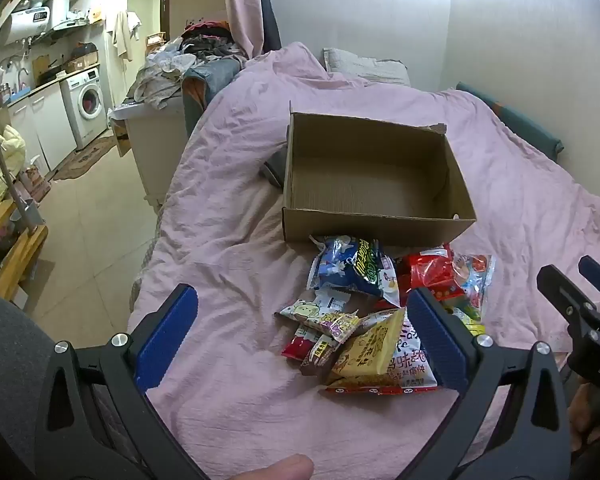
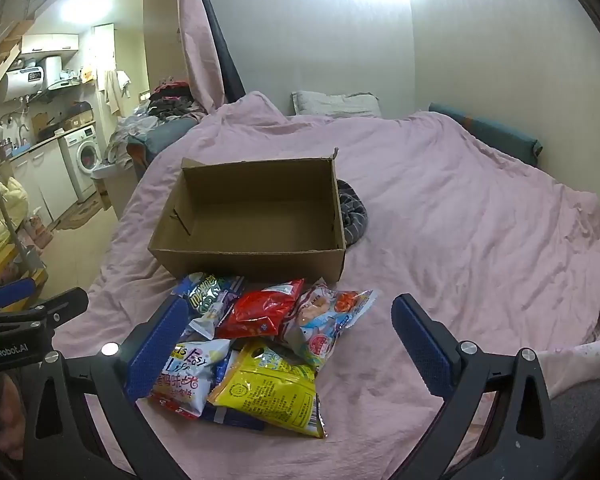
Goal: Organize snacks
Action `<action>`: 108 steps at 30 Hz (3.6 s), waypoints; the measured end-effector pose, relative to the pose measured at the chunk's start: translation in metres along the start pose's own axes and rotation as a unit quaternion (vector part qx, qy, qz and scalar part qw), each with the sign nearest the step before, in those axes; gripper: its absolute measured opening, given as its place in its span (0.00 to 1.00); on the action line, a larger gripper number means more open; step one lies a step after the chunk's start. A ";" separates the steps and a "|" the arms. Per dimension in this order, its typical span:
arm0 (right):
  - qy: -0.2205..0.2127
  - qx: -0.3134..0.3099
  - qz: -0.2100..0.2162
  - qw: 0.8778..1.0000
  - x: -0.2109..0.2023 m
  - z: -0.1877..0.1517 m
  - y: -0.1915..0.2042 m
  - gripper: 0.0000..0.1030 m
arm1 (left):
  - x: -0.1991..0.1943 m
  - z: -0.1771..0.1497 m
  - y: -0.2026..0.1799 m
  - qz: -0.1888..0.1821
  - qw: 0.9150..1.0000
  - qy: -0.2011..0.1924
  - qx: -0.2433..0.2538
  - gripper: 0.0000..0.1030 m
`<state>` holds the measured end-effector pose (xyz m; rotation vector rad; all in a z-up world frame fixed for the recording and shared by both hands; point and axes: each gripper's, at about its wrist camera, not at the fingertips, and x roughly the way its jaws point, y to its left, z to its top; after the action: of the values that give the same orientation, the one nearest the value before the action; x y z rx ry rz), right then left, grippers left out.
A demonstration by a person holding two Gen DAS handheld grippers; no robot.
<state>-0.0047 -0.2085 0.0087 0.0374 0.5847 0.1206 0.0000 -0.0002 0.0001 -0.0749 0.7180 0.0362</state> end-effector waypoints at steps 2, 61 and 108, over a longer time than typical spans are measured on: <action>-0.003 0.001 0.002 1.000 0.000 0.000 0.000 1.00 | 0.000 0.000 0.000 0.002 1.000 -0.002 0.002 1.00; 0.004 -0.009 -0.005 1.000 0.006 0.001 0.000 1.00 | -0.001 0.001 0.002 -0.003 1.000 0.002 -0.005 1.00; 0.007 0.043 0.028 0.999 -0.001 0.027 -0.022 1.00 | 0.002 0.025 0.020 0.042 0.999 0.035 -0.003 1.00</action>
<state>0.0118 -0.2302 0.0298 0.1367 0.6035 0.1497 0.0161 0.0221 0.0165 -0.0515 0.7907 0.1160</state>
